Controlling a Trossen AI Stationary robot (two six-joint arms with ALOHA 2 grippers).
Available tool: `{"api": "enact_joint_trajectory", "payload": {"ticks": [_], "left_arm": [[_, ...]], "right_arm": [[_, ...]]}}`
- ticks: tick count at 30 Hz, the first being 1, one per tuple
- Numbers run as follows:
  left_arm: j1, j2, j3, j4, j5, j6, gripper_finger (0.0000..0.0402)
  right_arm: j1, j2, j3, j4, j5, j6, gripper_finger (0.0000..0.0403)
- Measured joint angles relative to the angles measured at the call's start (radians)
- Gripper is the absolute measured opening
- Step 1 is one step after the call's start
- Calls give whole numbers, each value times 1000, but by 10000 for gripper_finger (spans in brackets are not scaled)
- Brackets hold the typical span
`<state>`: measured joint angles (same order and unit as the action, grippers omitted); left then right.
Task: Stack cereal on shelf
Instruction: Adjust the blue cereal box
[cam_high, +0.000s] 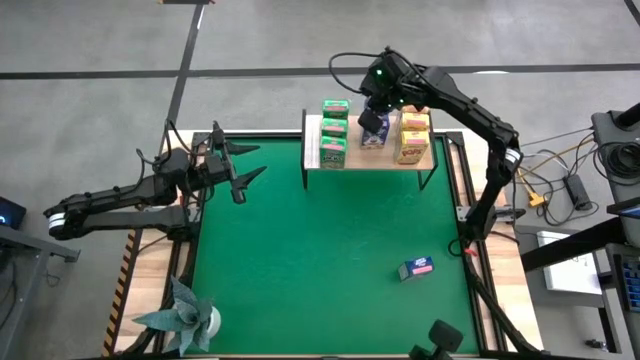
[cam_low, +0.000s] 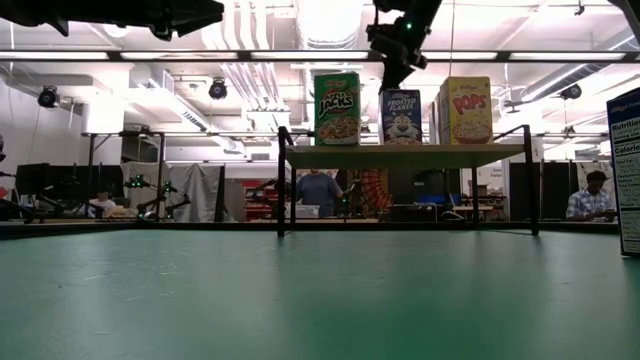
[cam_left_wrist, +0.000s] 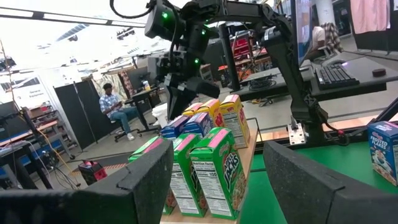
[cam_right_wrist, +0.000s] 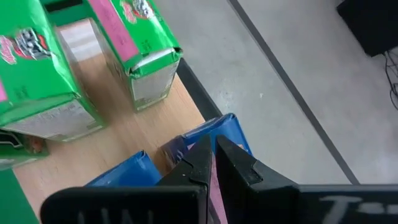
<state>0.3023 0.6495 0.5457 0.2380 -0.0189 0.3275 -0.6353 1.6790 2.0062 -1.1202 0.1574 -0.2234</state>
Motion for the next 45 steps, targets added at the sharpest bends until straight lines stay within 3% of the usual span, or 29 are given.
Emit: {"api": "enact_joint_trajectory", "payload": {"ticks": [9, 28, 45], "left_arm": [[0, 0, 0, 1, 0, 0, 233], [0, 0, 0, 1, 0, 0, 233], [0, 0, 0, 1, 0, 0, 233]], "right_arm": [[-11, -9, 42, -4, 1, -1, 13], [-45, -9, -74, 17, 3, 18, 13], [-34, -9, -79, 40, -8, 25, 13]]}}
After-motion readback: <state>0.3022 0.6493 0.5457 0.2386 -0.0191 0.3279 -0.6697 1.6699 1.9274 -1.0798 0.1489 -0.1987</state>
